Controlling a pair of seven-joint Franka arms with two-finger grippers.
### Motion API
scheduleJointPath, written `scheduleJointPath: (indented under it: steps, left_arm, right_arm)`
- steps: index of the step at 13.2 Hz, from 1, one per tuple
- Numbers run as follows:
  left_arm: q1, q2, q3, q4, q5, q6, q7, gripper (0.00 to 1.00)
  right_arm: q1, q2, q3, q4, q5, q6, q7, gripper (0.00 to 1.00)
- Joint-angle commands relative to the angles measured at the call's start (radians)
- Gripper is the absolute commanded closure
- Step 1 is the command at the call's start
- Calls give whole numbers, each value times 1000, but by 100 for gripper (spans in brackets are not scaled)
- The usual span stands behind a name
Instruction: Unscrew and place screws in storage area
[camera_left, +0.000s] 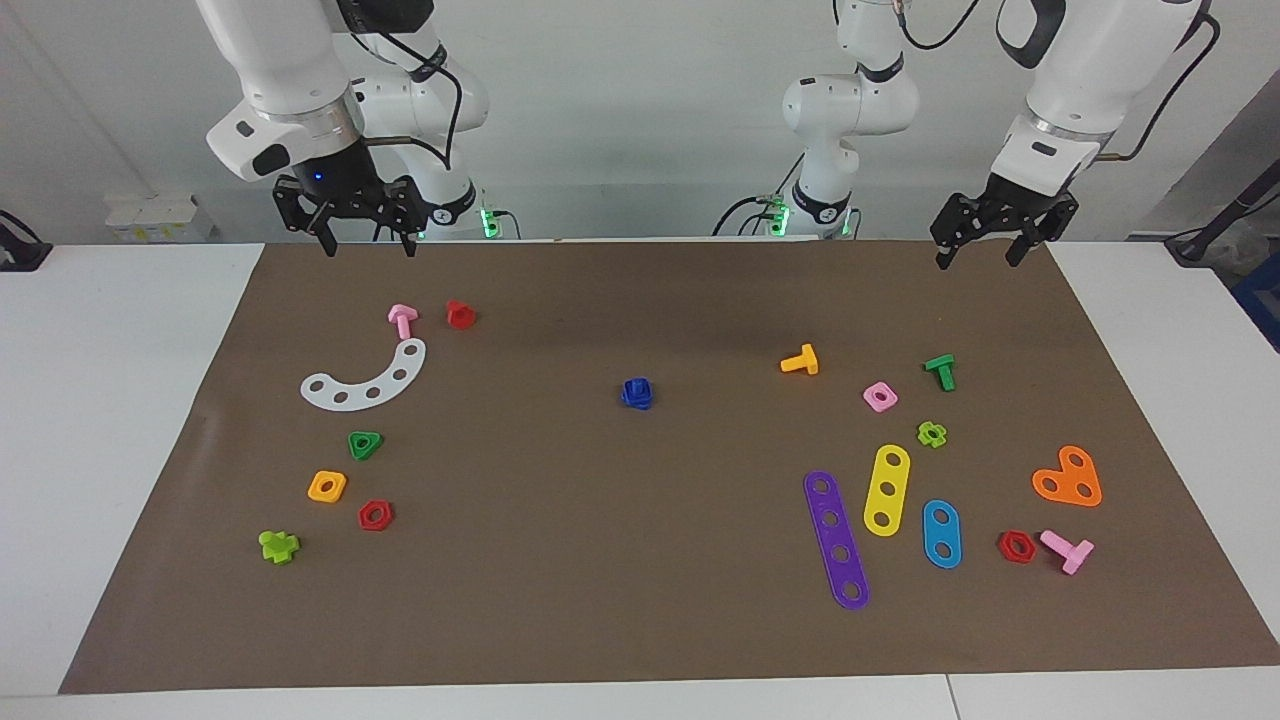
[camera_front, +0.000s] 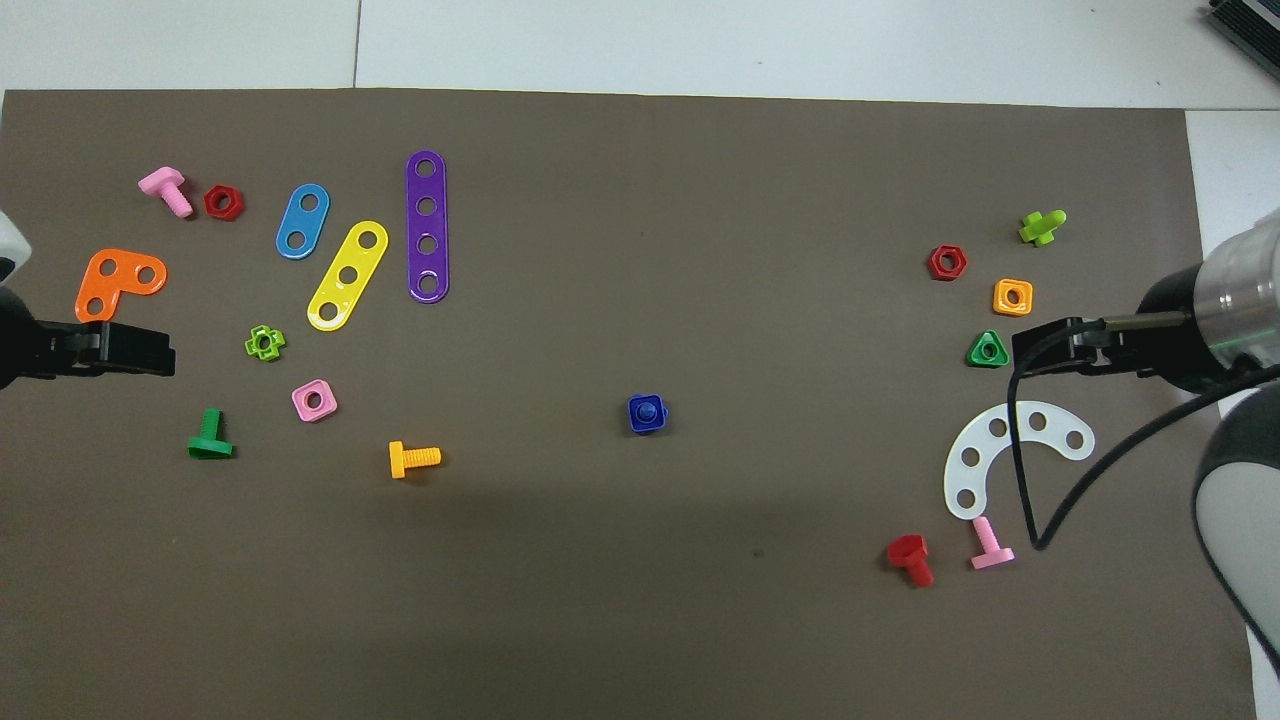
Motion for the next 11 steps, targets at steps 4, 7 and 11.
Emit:
scheduleJointPath:
  steps: [4,7,11]
  left_arm:
    - [10,8,-5,14,2,-2,9,0]
    - [9,8,-5,15,2,-2,9,0]
    - [5,8,-5,12,2,2,9,0]
  right_arm:
    - [-10,-6,7,-12,22,19,-35,0]
    - [-10,-8,7,-21,24,19,-53,0]
    - [-10,-9,7,-22,37,19,-73,0]
